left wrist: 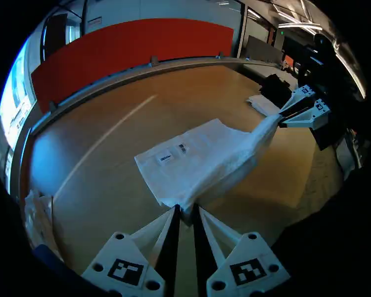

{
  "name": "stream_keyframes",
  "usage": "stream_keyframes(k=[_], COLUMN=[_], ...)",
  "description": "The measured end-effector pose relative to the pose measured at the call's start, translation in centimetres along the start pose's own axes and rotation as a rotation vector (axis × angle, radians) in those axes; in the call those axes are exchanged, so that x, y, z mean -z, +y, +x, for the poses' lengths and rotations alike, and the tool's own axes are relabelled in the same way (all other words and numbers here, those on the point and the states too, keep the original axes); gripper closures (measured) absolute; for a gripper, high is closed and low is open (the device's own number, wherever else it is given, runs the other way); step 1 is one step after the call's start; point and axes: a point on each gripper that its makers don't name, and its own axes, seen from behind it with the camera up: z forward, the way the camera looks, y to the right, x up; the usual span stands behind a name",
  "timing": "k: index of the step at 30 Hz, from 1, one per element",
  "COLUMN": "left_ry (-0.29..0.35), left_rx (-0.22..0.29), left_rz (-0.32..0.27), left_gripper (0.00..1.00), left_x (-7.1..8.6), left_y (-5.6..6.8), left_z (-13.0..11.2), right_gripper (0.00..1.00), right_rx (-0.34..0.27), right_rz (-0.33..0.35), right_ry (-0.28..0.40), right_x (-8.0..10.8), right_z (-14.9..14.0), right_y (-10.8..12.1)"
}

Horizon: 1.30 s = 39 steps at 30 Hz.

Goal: Fold towel

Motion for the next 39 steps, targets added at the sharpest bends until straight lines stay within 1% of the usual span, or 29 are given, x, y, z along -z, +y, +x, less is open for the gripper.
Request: stream_keyframes(k=[5,12,18,24,33,39], left_ry=[0.005,-0.003,-0.013,-0.026,-0.058,-0.064], left_rx=[-0.004,-0.016,-0.004,0.005,-0.002,-0.006], left_rz=[0.011,0.039,0.063,0.067,0.067,0.086], left_gripper=[0.82,0.82,0.82,0.82,0.82,0.78], left_x=[-1.3,-3.5,-5.5,-7.1,-9.0,-10.7], left_y=[-0.9,-2.5,-3.9,-4.5,-5.2,-6.0], left_z=[0.8,1.9,2.6,2.7,1.7,1.5], right_gripper=[0.79,0.79,0.79,0.79,0.79,0.79], right_rx=[-0.012,-0.023,-0.049,-0.069,-0.083,-0.1], right_rz=[-0.009,-0.03,-0.042,-0.049,-0.043,-0.051], right_ry=[-0.001,-0.013,-0.031,-0.048,-0.082,-0.109], right_x=[-1.2,-3.0,-4.8,-6.0,-7.2,-8.7], right_z=[0.3,0.6,0.4,-0.1,-1.3,-2.4], right_y=[1.1,3.1,4.7,5.9,6.6,7.4])
